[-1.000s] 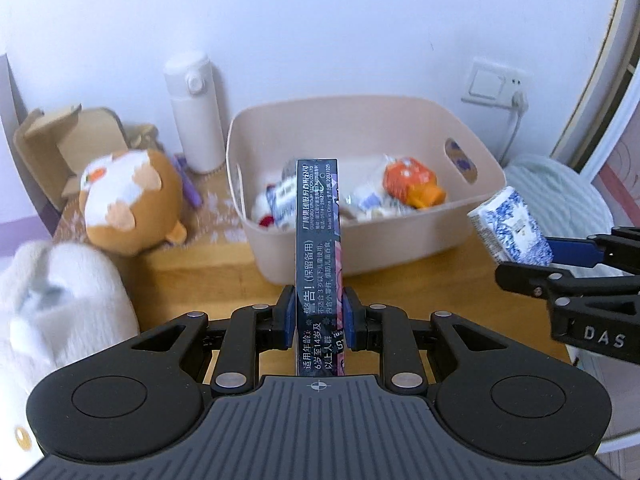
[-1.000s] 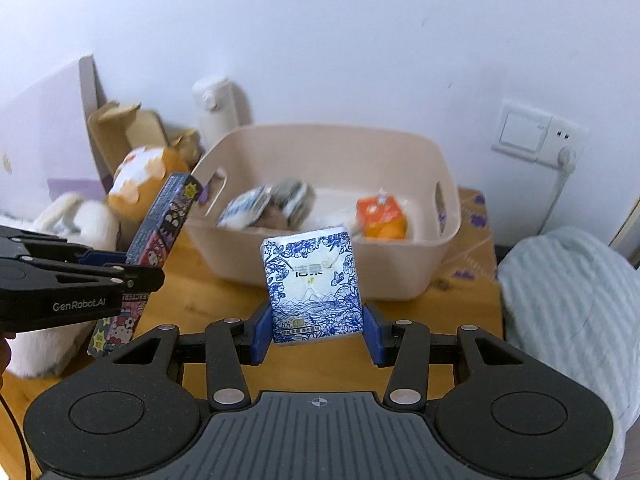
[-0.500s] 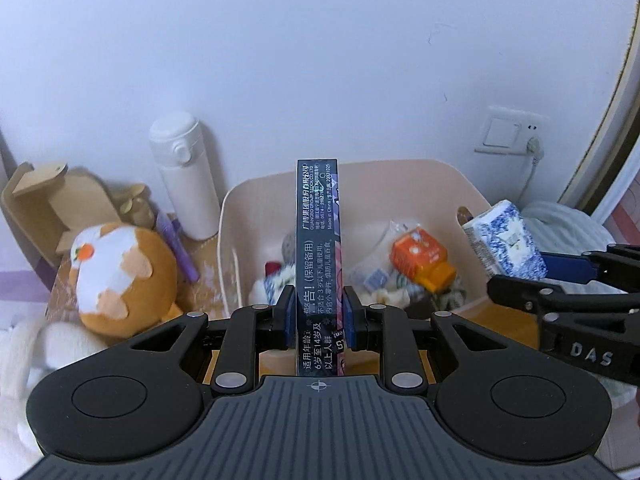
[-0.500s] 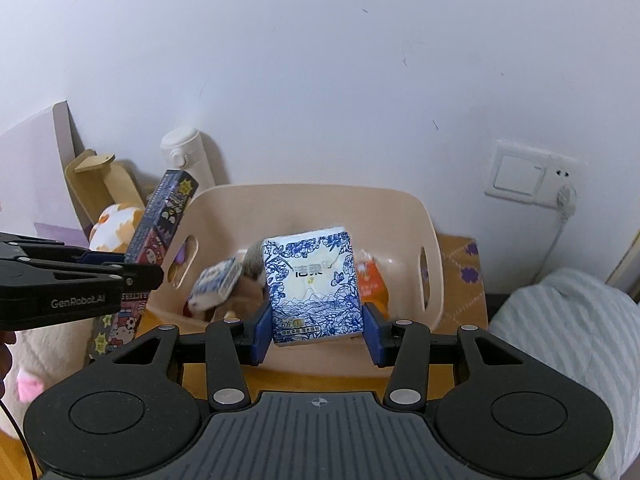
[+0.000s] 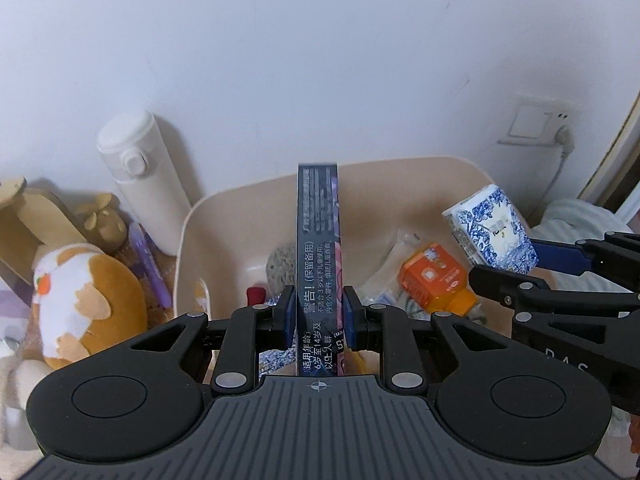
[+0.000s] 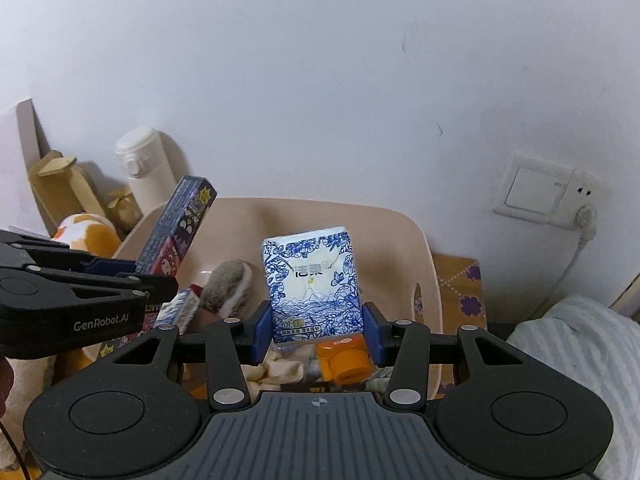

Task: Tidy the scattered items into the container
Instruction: 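Carry long dark box with left tool while right tool carries tissue pack into basket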

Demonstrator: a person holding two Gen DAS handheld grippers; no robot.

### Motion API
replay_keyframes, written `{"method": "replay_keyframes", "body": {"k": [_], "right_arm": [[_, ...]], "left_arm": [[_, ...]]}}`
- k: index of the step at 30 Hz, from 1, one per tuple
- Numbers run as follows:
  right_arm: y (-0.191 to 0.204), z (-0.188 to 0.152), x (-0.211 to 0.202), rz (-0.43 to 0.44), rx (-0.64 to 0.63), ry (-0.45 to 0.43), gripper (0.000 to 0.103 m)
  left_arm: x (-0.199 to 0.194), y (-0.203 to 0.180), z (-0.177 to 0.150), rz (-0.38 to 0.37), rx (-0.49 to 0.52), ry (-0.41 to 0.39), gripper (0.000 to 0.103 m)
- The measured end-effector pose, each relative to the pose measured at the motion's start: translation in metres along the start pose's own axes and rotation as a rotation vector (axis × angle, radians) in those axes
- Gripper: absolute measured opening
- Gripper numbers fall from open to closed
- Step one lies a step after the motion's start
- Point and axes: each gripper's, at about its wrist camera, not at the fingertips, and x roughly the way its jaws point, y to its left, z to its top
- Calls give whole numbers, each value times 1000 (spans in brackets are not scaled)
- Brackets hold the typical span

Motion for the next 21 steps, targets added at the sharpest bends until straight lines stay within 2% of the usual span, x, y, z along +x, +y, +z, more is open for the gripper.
{"method": "replay_keyframes", "body": {"k": [7, 17, 18, 20, 21], "right_arm": [[-4, -4, 32, 5, 7, 53, 44], [-2, -13, 55, 5, 5, 94, 46], [-3, -13, 56, 2, 11, 98, 51], [-5, -14, 55, -3, 27, 97, 60], [-5, -14, 53, -4, 31, 93, 62]], "left_arm": [[30, 6, -2, -3, -26, 83, 23], [48, 9, -4, 3, -22, 113, 23], [47, 10, -4, 3, -28, 112, 25], [47, 12, -3, -3, -38, 108, 37], [46, 13, -3, -5, -46, 103, 49]]}}
